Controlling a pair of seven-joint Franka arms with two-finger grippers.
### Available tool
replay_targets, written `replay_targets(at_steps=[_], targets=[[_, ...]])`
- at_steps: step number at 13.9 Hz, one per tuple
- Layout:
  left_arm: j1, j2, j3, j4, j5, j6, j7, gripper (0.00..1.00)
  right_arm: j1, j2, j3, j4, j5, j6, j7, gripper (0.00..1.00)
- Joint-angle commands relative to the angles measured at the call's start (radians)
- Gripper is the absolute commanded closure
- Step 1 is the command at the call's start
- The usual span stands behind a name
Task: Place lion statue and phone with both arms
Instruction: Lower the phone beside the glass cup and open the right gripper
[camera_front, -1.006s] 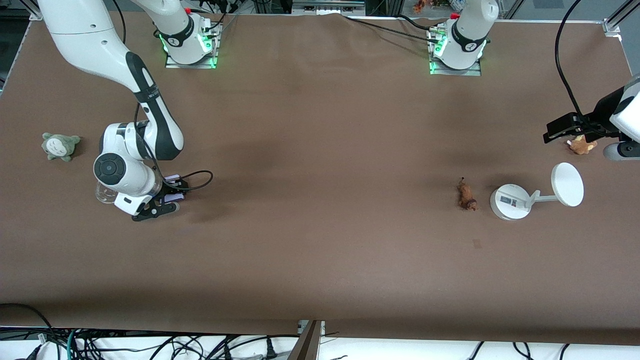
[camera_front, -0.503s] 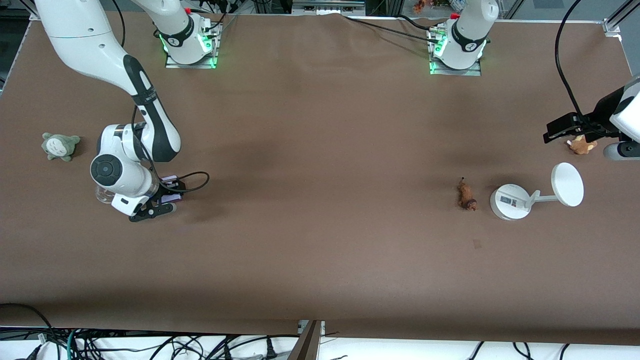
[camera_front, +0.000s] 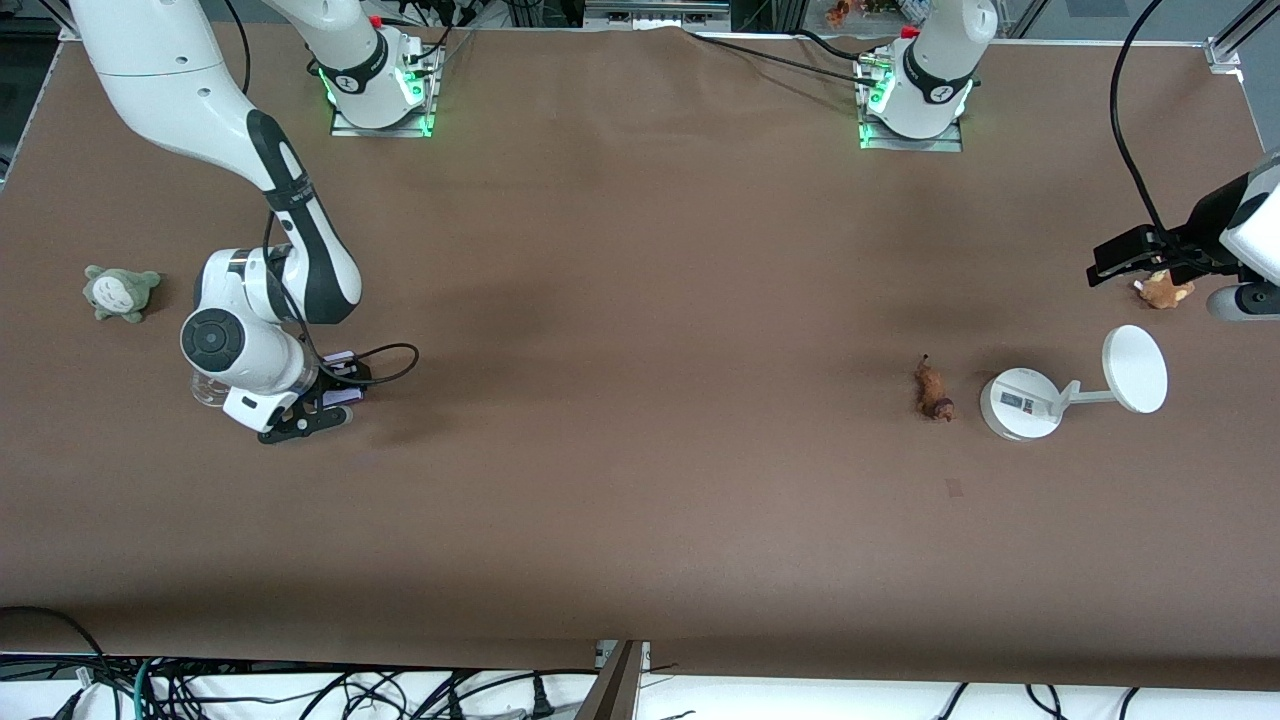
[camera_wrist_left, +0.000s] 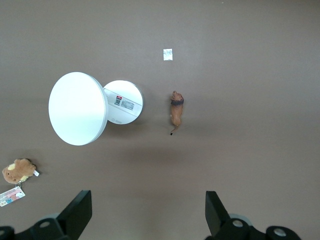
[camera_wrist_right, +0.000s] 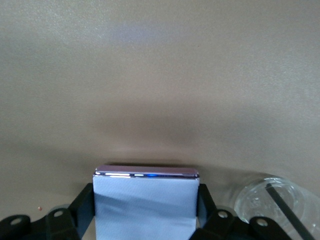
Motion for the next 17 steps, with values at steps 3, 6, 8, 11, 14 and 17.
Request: replay_targets(at_steps=[3,6,8,11,14,17], targets=[[0.007,0.014,-0.008,0.030,0.020,-0.010,0.004,0.00,-0.012,-0.016,0.007,-0.013,0.007,0.009,-0.025,0.03],[0.007,0.014,-0.006,0.029,0.020,-0.010,0.004,0.00,-0.012,-0.016,0.007,-0.011,0.007,0.008,-0.024,0.01],[0.007,0.016,-0.006,0.030,0.020,-0.010,0.004,0.00,-0.012,-0.018,0.007,-0.010,0.007,0.005,-0.024,0.01],[0.007,0.014,-0.006,0.030,0.020,-0.010,0.004,0.00,-0.012,-0.018,0.007,-0.010,0.007,0.003,-0.024,0.01],[0.007,0.014,-0.006,0.030,0.020,-0.010,0.004,0.00,-0.010,-0.021,0.009,-0.008,0.007,0.000,-0.018,0.01],[0.007,0.014,-0.006,0.030,0.021,-0.010,0.004,0.00,-0.008,-0.027,0.015,-0.005,0.007,-0.006,-0.013,0.01]])
